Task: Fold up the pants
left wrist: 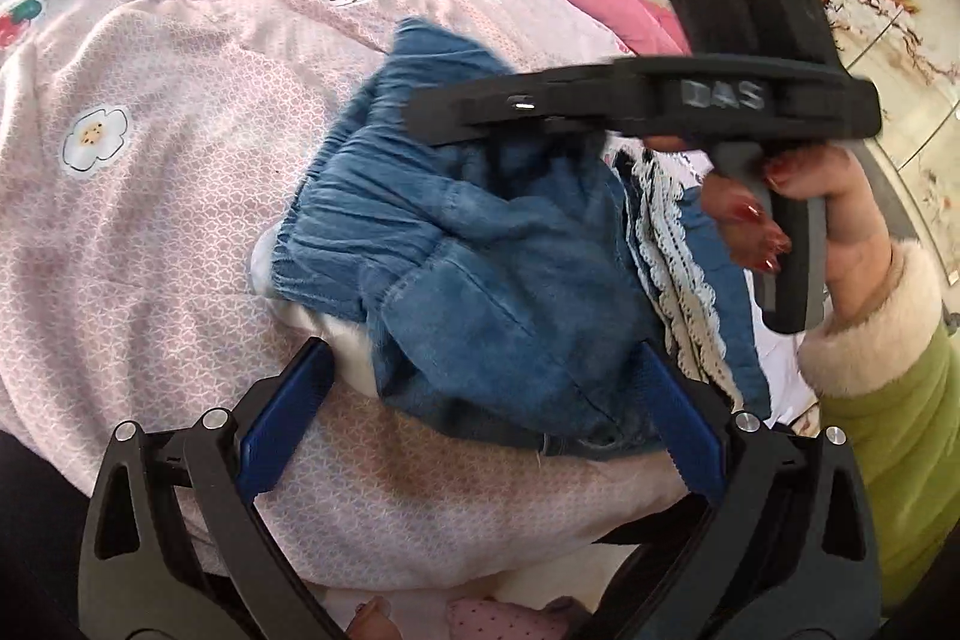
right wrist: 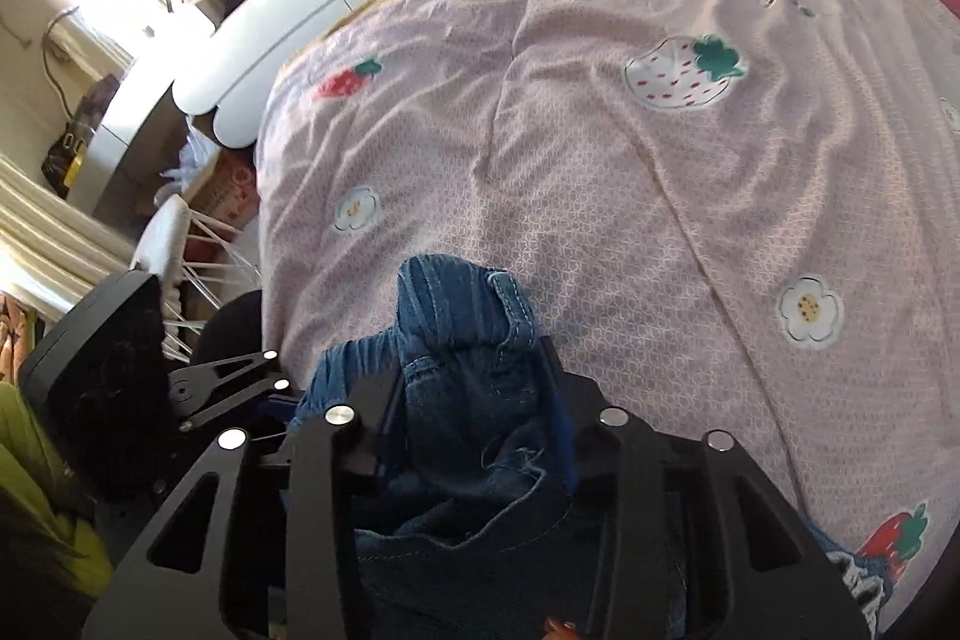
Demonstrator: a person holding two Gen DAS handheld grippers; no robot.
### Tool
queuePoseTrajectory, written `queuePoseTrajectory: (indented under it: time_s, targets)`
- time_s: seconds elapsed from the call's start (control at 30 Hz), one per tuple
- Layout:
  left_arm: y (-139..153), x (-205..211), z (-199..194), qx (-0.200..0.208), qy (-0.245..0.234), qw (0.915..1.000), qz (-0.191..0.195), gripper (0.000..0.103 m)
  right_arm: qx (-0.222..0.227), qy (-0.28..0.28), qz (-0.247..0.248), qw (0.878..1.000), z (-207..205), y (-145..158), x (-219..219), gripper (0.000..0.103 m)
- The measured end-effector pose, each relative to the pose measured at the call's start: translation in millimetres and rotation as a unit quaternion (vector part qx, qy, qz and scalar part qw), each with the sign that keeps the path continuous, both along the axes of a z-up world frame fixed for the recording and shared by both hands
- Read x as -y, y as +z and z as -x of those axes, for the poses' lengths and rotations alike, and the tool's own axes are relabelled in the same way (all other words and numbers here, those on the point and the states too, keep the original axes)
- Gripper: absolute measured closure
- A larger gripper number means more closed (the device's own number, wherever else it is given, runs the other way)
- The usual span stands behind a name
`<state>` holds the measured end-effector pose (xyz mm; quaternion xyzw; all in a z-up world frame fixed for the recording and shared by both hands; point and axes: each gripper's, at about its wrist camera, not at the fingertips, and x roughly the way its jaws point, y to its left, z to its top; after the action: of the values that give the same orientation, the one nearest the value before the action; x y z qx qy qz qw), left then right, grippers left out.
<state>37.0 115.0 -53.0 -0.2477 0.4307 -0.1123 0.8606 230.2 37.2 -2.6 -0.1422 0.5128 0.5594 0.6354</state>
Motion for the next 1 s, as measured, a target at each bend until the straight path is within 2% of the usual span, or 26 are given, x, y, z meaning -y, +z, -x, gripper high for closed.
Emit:
queuePoseTrajectory:
  time_s: [0.17, 0.2, 0.27, 0.3, 0.37, 0.67, 1.0]
  targets:
    - [2, -2, -12, 0.009, 0.001, 0.9997, 0.023, 0.011, 0.005, -0.001, -0.03, 1.0, 5, 18, 17, 0.069]
    - [3, -2, -15, 0.014, 0.0, 0.9995, 0.029, 0.017, 0.008, -0.002, -0.033, 0.999, 6, 21, 19, 0.069]
    - [4, -2, -21, 0.021, -0.008, 0.9982, 0.056, 0.049, 0.016, -0.005, -0.036, 0.999, 5, 25, 24, 0.069]
    - [4, -2, -23, 0.021, -0.009, 0.9978, 0.063, 0.053, 0.017, -0.007, -0.038, 0.999, 4, 27, 26, 0.068]
    - [9, 2, -24, 0.031, -0.011, 0.9981, 0.051, 0.06, 0.02, -0.012, -0.041, 0.999, 2, 29, 29, 0.068]
    - [47, 45, -24, 0.09, -0.045, 0.9946, -0.024, 0.06, 0.023, -0.059, -0.083, 0.995, -5, 49, 79, 0.068]
    - [59, 99, -50, 0.098, -0.1, 0.9882, -0.062, 0.06, 0.082, -0.104, -0.083, 0.988, 6, 62, 141, 0.068]
